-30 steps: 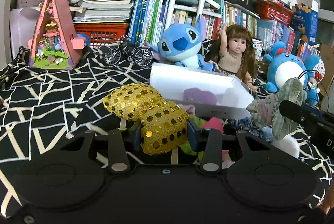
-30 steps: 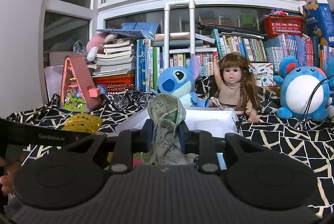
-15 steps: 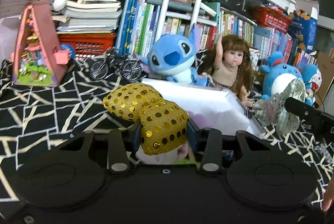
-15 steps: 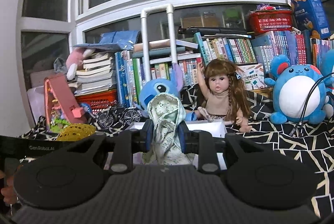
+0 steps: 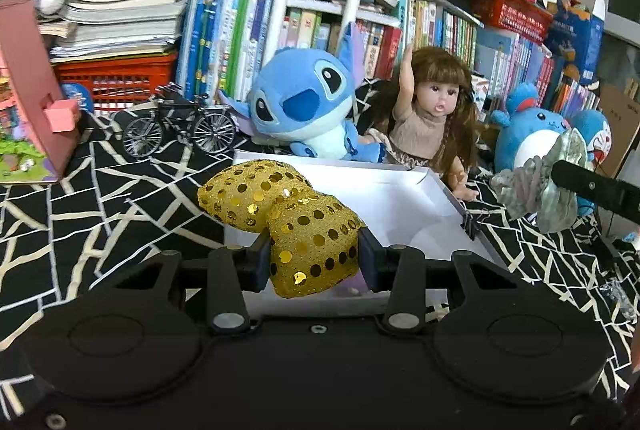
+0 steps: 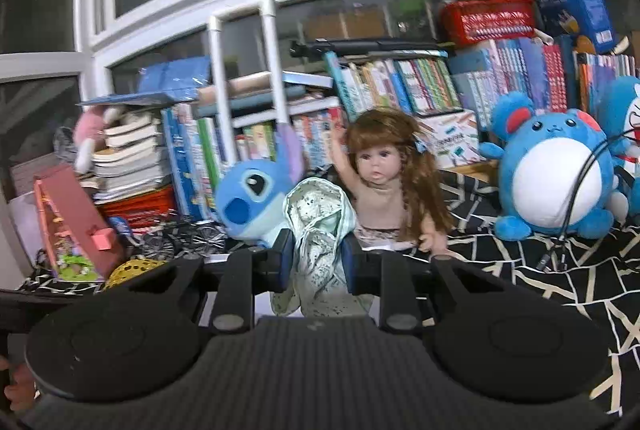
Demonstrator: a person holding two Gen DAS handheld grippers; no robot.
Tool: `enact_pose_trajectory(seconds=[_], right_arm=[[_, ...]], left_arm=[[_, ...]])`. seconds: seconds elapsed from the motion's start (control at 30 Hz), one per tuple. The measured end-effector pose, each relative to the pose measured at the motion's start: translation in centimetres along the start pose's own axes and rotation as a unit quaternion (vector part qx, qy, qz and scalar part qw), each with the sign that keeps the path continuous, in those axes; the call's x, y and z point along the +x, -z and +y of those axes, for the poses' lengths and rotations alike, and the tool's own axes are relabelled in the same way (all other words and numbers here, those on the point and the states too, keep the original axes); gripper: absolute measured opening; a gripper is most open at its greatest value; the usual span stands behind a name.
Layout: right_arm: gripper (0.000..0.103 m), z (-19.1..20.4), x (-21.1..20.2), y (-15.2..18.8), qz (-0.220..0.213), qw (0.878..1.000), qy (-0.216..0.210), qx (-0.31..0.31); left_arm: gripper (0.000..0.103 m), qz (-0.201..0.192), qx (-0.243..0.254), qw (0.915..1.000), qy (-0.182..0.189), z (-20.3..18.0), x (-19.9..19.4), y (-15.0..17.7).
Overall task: Organize soft objects
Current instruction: 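Lift and carry the gold bow and checkered cloth into the white box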
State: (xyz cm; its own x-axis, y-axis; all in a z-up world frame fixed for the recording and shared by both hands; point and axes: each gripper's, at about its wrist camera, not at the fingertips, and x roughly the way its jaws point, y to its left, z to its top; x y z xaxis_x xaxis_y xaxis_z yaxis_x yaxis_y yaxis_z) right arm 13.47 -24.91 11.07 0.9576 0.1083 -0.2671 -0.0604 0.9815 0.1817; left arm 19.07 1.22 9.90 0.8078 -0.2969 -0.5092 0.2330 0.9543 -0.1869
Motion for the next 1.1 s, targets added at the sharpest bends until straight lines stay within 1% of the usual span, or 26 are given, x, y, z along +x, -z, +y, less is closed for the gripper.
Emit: enact_pose_trajectory(seconds=[0.17,0.37,0.47,0.57,0.7,0.9,1.1], right_arm=[[0.030,-1.3,2.4,0.3,0.025,0.999,0.022,0.002],[0.030,-2.2,4.5,1.4,0.052,0.998,0.034,0.001],[0.030,-2.2,5.3,1.9,0.062,0.997,0.037,-0.005],[0.030,-2.4,5.9,2.2,0.070,0.997,0.033,0.004],[0.030,-2.5,6.7,2.5,0.081,0.996,0.027,0.019],[0.030,-2.7,7.7,2.8,0.093,0.994,0.011,0.048],[0.030,-2.3,8.2,3.0,0.096,0.994,0.004,0.051]], left_arm=[[0.041,0.026,0.002,0.9997,0.002,0.0,3.1,-0.1],[0.041,0.055,0.021,0.9982,-0.012,-0.8,5.7,0.4],[0.041,0.068,0.024,0.9973,-0.013,-1.2,6.6,0.6],[0.041,0.079,0.019,0.9966,-0.013,-1.4,7.7,0.8],[0.041,0.081,0.015,0.9965,-0.013,-1.5,8.4,0.7],[0.041,0.085,-0.002,0.9964,0.002,-1.2,9.2,0.4],[0.044,0.083,-0.010,0.9965,0.004,-1.3,9.8,0.3]])
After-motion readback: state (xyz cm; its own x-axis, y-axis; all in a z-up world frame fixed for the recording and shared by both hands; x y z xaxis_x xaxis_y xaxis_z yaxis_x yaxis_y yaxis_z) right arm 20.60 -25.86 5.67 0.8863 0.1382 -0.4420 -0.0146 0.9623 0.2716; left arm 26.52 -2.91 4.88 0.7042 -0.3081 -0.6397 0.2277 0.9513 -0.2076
